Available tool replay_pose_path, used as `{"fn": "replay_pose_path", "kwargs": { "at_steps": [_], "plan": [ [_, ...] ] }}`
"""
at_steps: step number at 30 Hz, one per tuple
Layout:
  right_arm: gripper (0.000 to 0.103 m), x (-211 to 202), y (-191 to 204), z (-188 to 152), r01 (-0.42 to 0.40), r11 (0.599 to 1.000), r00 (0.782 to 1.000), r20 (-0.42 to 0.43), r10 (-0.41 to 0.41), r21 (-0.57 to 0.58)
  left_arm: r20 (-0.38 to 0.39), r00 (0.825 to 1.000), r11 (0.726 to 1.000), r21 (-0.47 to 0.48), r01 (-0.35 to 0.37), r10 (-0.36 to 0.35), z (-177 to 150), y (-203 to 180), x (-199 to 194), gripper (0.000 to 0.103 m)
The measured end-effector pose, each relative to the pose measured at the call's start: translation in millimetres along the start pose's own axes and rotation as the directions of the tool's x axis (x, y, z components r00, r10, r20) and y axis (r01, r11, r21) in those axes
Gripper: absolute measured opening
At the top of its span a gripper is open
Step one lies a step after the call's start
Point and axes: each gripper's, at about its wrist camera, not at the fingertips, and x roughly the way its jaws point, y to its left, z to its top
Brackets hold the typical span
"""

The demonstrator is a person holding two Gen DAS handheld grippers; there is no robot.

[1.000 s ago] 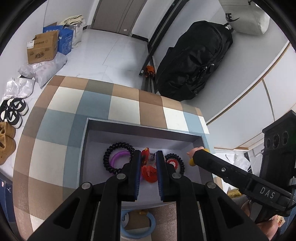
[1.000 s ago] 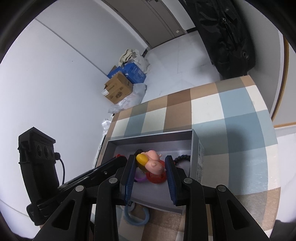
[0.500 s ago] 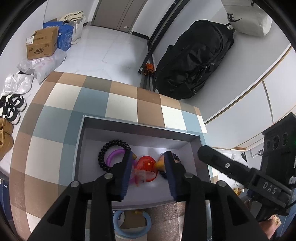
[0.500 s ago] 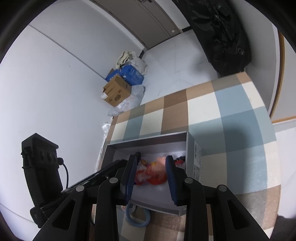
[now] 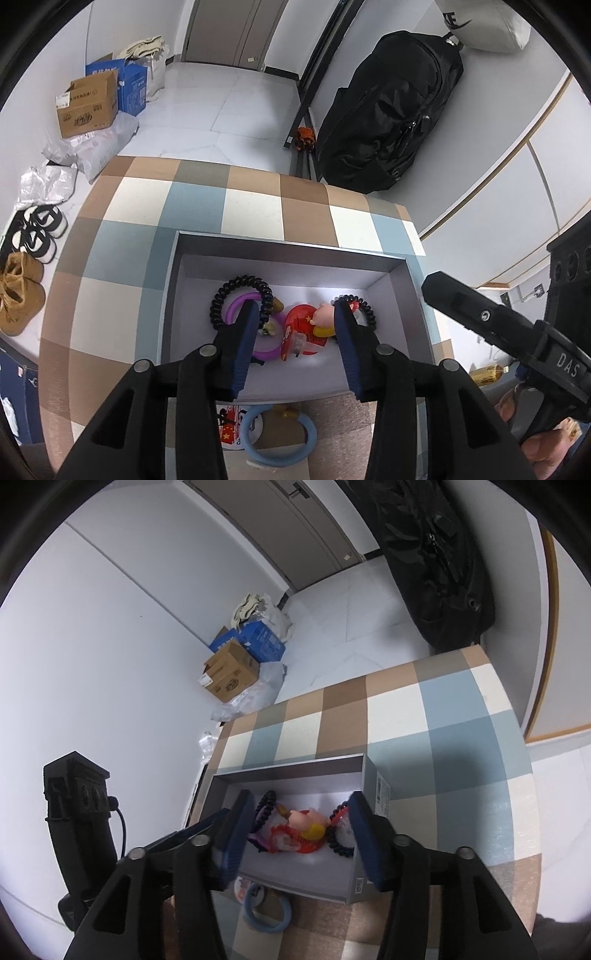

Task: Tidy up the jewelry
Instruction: 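Open both grippers in the box and lift them out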

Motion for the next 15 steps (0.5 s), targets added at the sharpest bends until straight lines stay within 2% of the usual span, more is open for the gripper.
{"fn": "replay_pose_path", "kwargs": {
  "at_steps": [2, 4, 5, 8, 12, 14, 15],
  "plan": [
    [0.061, -2, 0, -1, 0.012, 1.000, 1.000, 0.006, -0.012, -0.010, 0.001, 1.000, 1.000, 0.007, -0.011, 0.011, -1, 0, -1, 0.038],
    [0.065, -2, 0, -1, 0.010, 1.000, 1.000, 0.006, -0.010, -0.011, 0.013, 0.999, 0.999, 0.006, -0.044, 0.043, -3, 0, -4, 0.055],
    [0.068, -2, 0, -2, 0.006, 1.000, 1.000, 0.005, -0.006, -0.013, 0.024, 0.998, 0.998, 0.005, -0.055, 0.054, -4, 1, -5, 0.058],
    [0.070, -5, 3, -5, 0.010, 0.999, 1.000, 0.014, -0.010, -0.036, 0.039, 0.997, 0.998, 0.010, -0.062, 0.061, -6, 3, -10, 0.059],
    [0.081, -10, 7, -9, 0.017, 0.998, 0.999, 0.038, -0.014, -0.063, 0.061, 0.996, 0.998, -0.003, -0.062, 0.062, -10, 8, -16, 0.059],
    [0.083, -12, 8, -11, 0.007, 0.998, 0.999, 0.045, -0.004, -0.066, 0.098, 0.992, 0.997, -0.016, -0.075, 0.076, -12, 10, -25, 0.060],
    [0.085, -14, 9, -12, 0.004, 0.998, 0.999, 0.047, -0.001, -0.067, 0.115, 0.990, 0.997, -0.017, -0.078, 0.079, -14, 11, -30, 0.065]
  ]
}}
